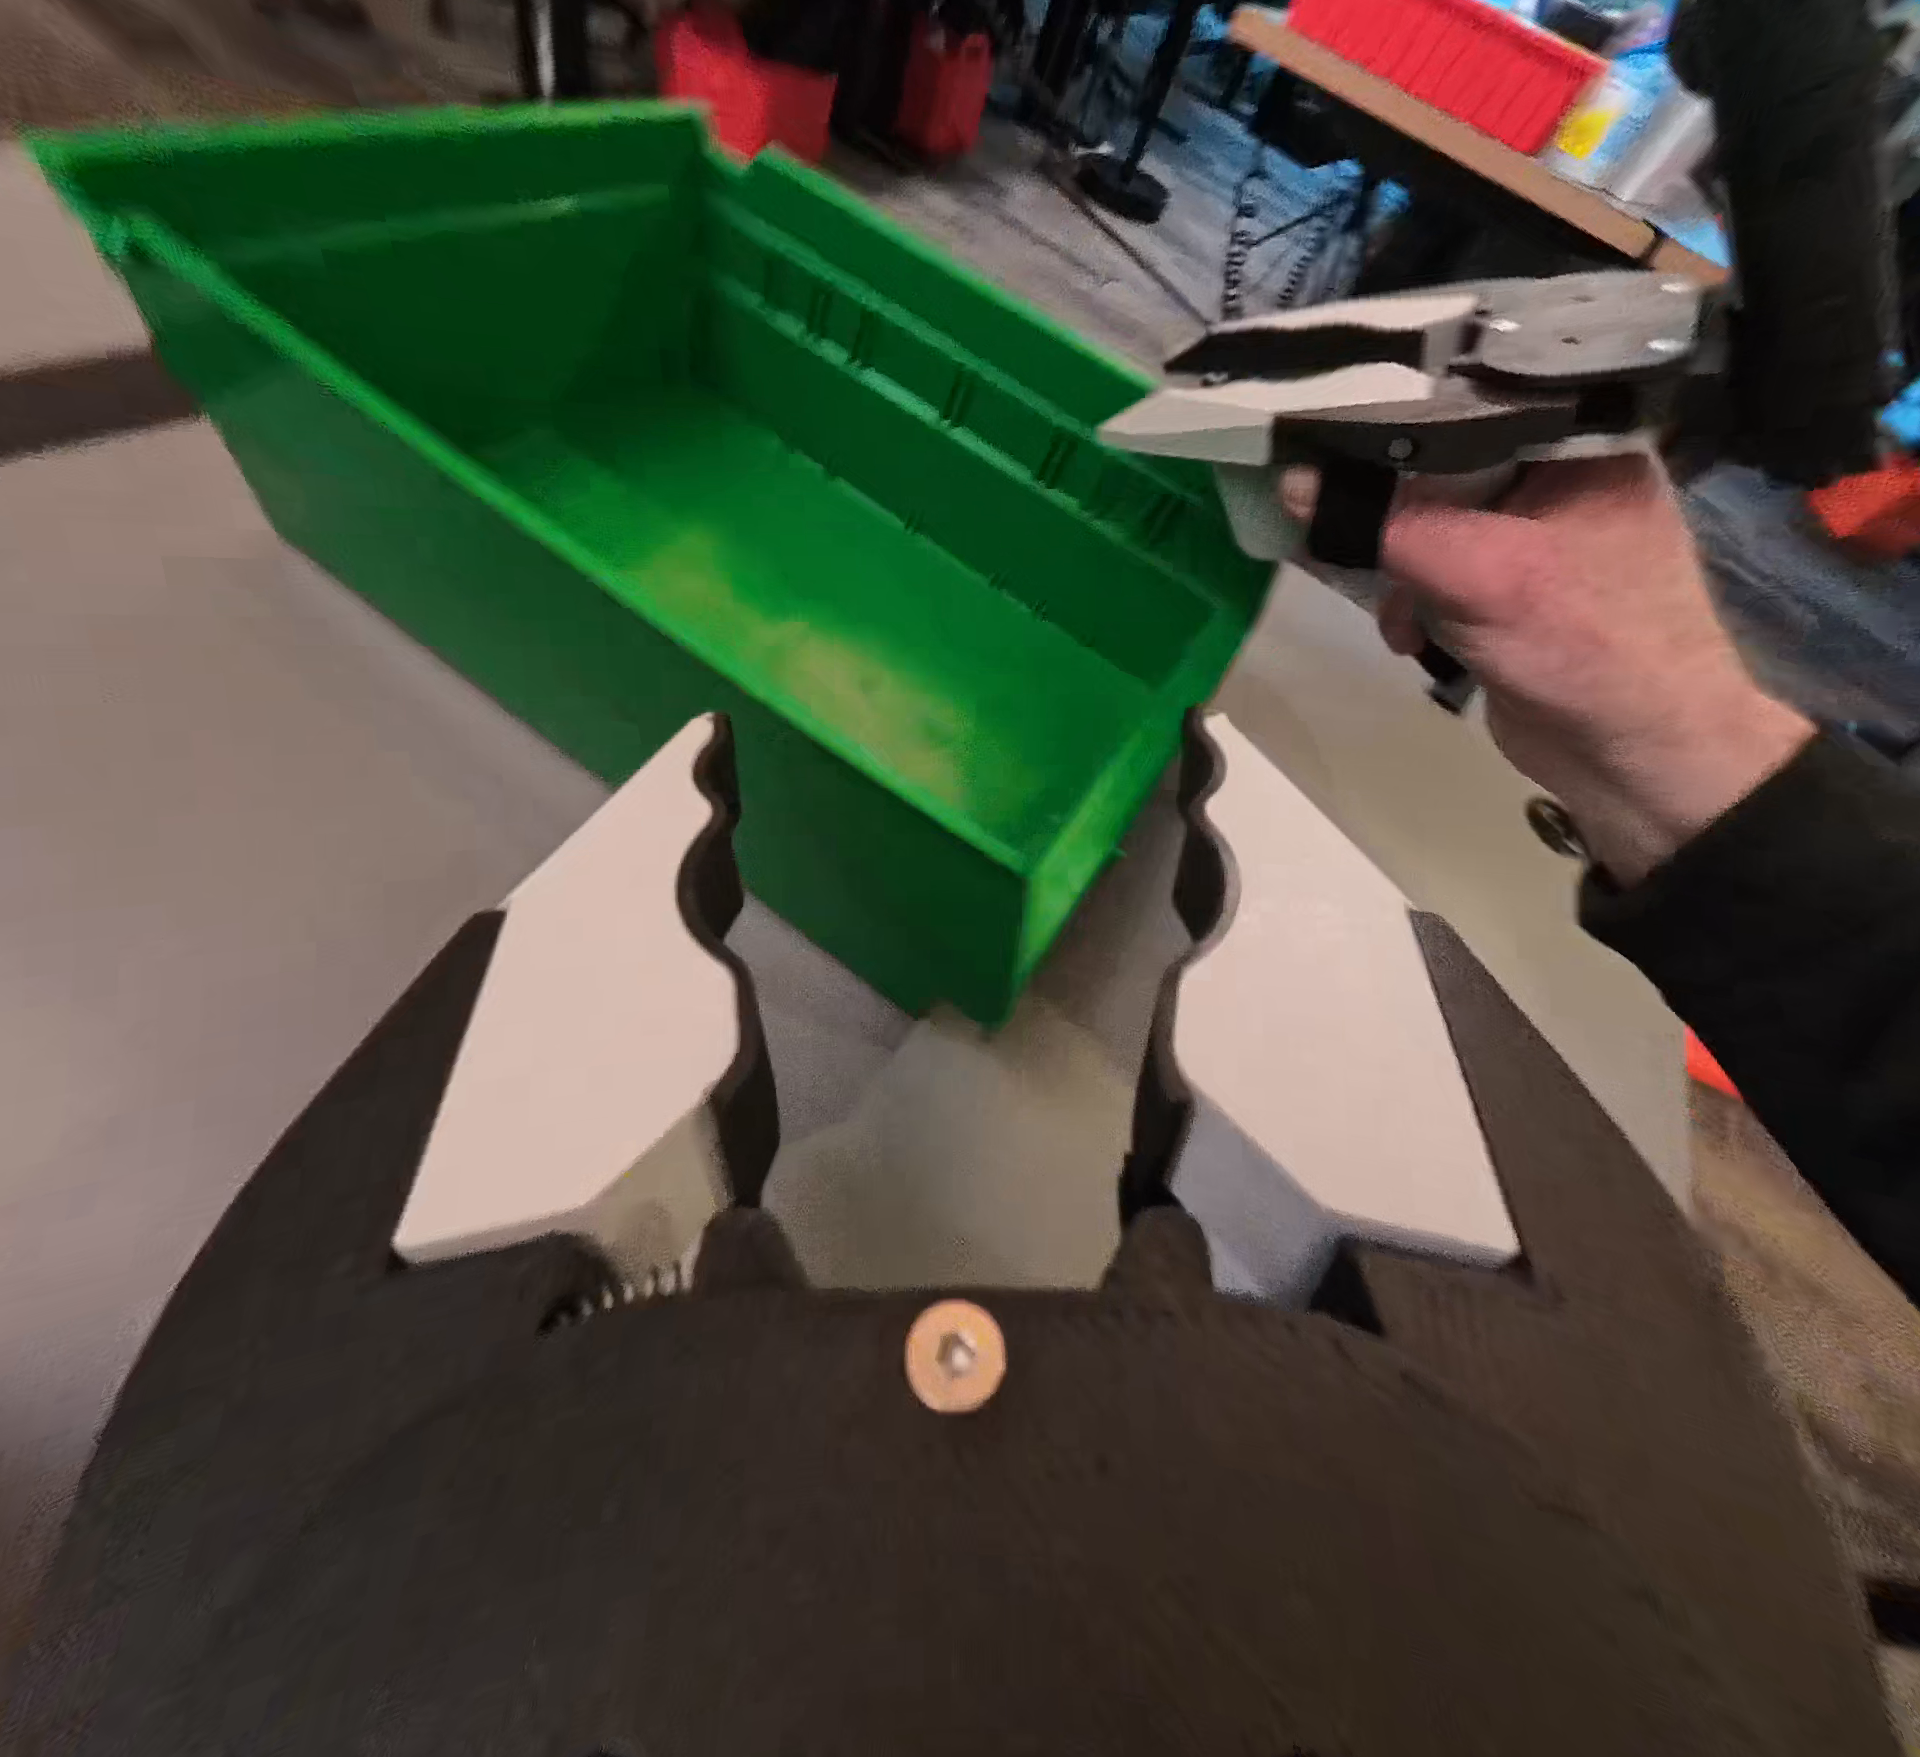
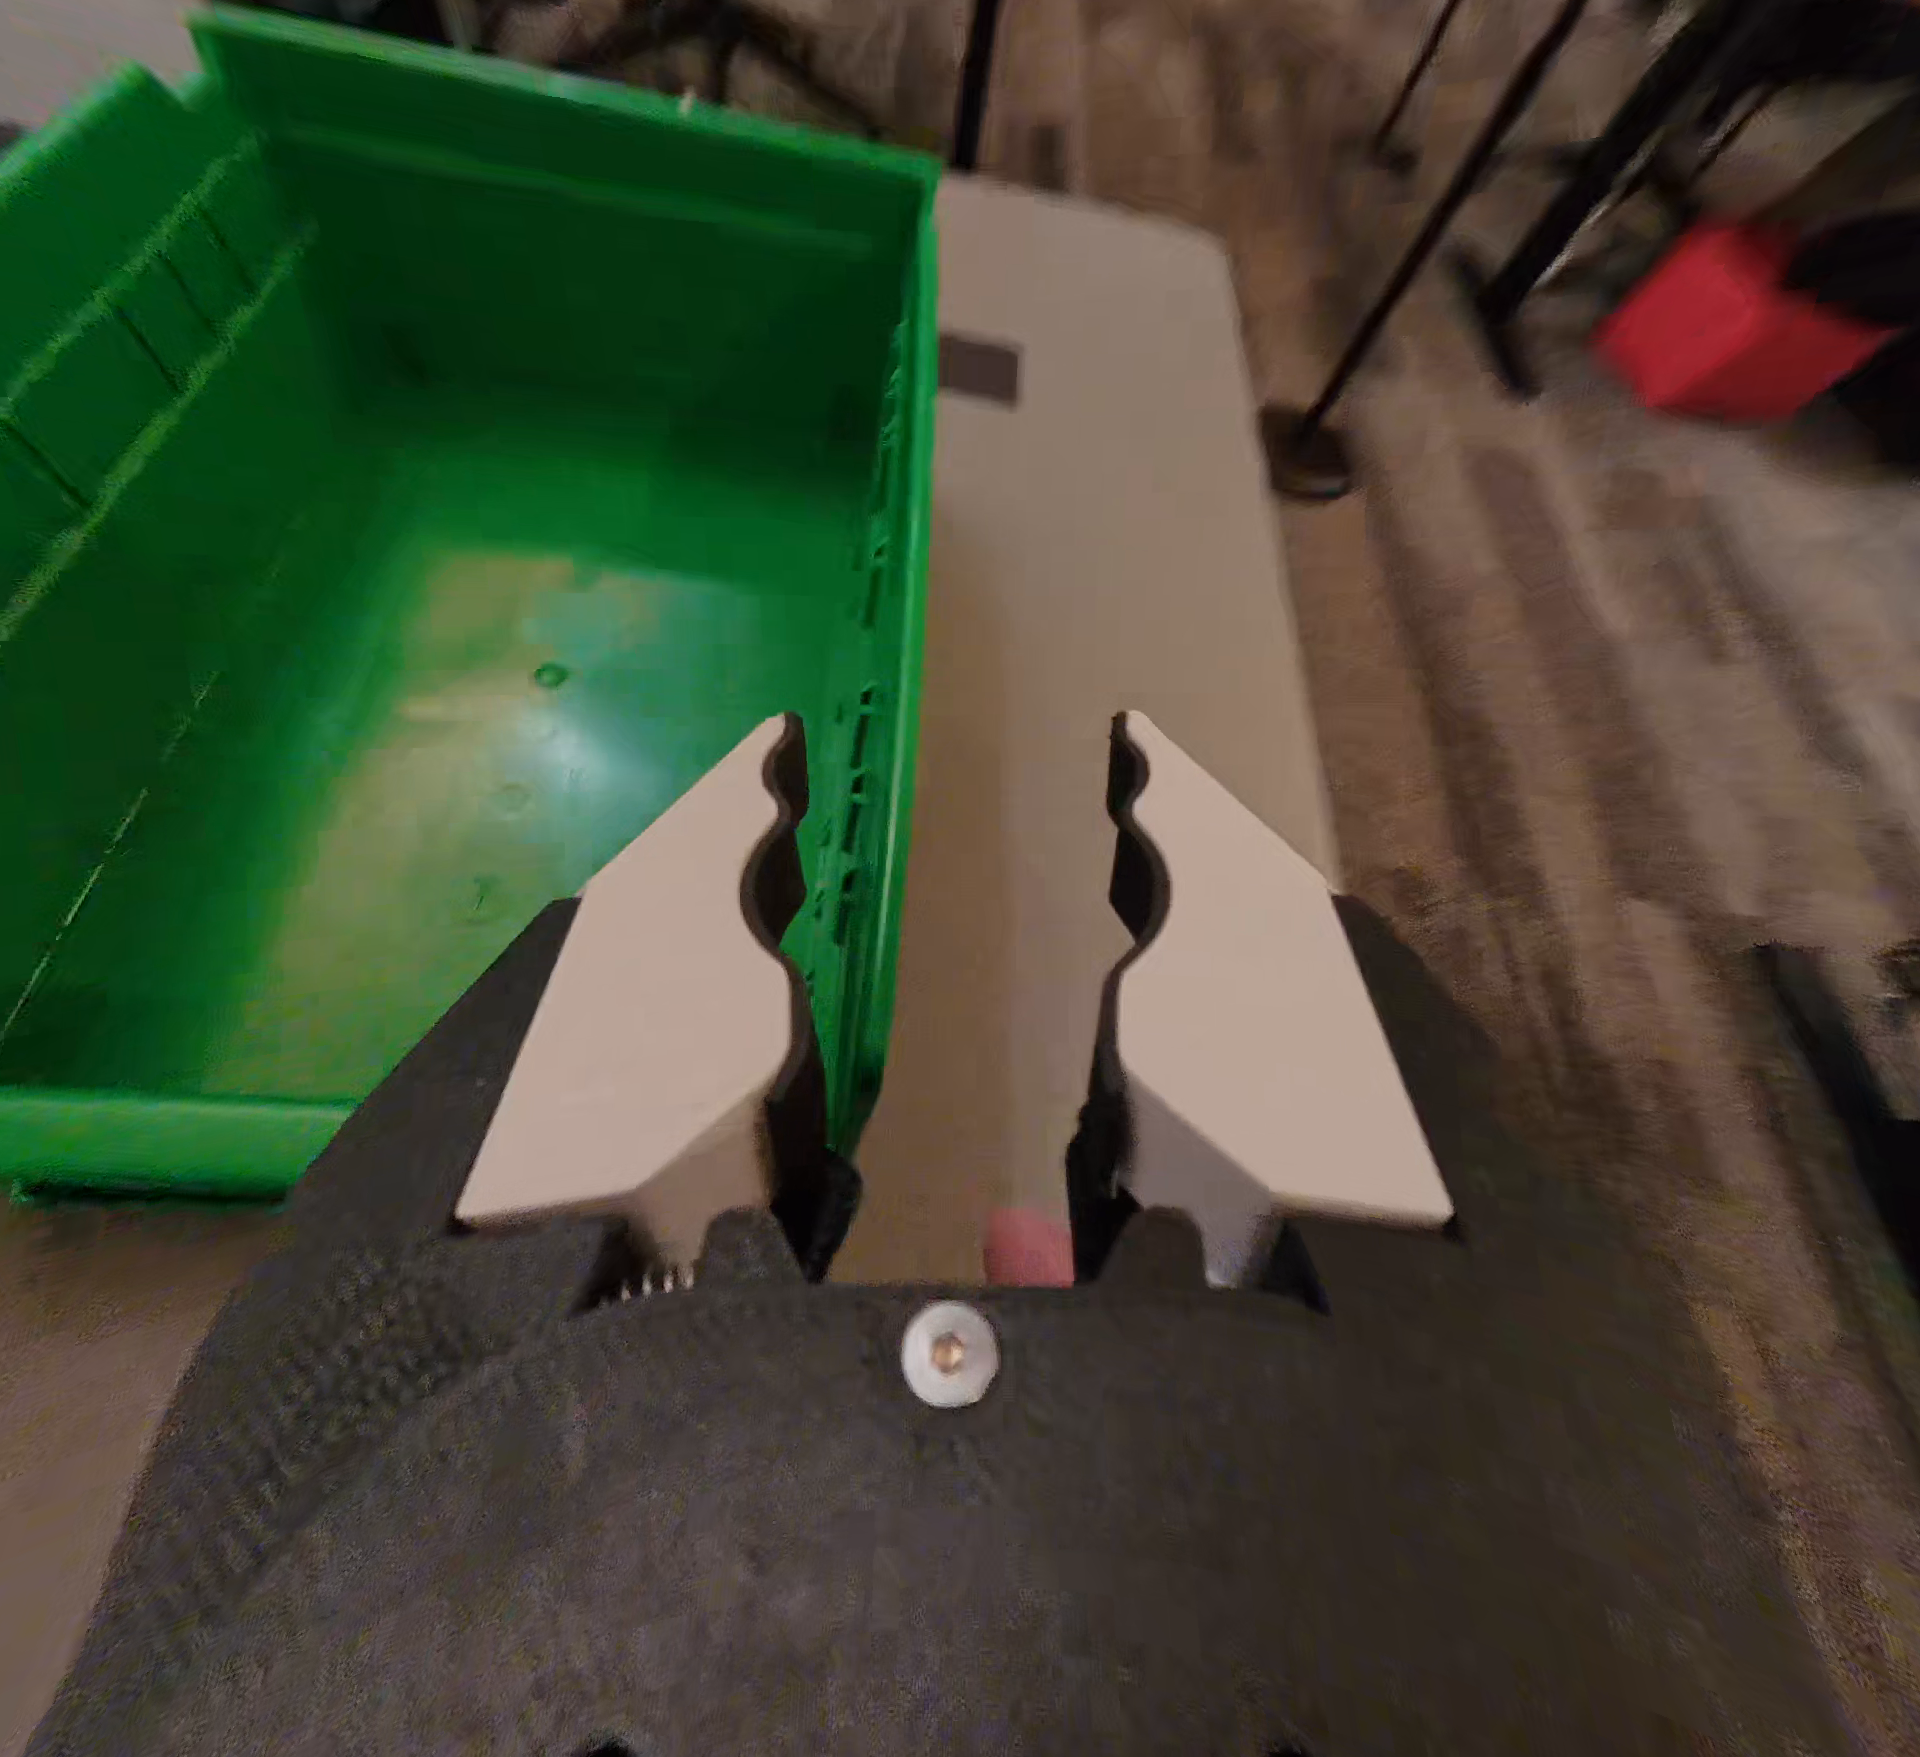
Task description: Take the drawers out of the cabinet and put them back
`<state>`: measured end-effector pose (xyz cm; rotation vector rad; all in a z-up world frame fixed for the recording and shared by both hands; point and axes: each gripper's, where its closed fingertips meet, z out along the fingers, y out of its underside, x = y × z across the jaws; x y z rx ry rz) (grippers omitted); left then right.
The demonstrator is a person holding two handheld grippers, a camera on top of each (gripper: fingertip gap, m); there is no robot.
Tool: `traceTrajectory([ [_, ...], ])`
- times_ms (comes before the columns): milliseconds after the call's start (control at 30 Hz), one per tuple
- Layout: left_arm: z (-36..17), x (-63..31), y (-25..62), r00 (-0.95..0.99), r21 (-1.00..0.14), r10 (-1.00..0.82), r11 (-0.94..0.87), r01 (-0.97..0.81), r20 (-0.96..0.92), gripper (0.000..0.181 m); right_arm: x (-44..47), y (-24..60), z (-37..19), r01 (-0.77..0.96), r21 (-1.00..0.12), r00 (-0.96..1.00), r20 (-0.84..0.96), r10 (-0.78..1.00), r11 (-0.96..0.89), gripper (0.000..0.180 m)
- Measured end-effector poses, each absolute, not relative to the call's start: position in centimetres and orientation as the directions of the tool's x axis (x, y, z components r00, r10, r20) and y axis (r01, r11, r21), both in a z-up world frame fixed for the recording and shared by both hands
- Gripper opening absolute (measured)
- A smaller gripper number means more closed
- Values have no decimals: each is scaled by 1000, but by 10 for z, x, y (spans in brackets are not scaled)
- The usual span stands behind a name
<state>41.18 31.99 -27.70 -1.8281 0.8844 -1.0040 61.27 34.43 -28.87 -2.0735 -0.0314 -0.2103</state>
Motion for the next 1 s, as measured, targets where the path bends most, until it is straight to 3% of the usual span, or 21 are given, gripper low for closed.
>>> traceTrajectory([
  [133, -217, 387, 236, 203, -978, -974, -136, -159, 102, 70, 581, 304, -228, 256, -910, 947, 304, -107, -325, 64],
  [233, -181, 339, 174, 65, -988, -995, 63, -138, -72, 57, 527, 277, -195, 339, -913, 933, 358, -45, -229, 57],
  [400, -128, 209, 175, 214, -840, -817, 491, -228, -536, 28, 433, 248, -175, 391, -903, 919, 372, 133, -176, 54],
  [533, -105, 61, 251, 369, -746, -664, 464, -478, -650, 30, 373, 236, -167, 421, -894, 895, 383, 227, -152, 52],
  [600, -119, -30, 303, 379, -652, -592, 353, -671, -711, 32, 344, 230, -163, 418, -899, 884, 369, 288, -130, 51],
  [700, -172, -159, 360, 308, -472, -641, 96, -876, -703, 32, 311, 224, -159, 445, -887, 858, 382, 344, -123, 51],
  [867, -248, -282, 416, 277, -283, -749, -124, -951, -602, 27, 251, 210, -161, 465, -875, 802, 353, 482, -133, 48],
  [1000, -306, -307, 432, 217, -179, -856, -149, -973, -468, 28, 221, 199, -165, 485, -864, 769, 347, 538, -136, 50],
])
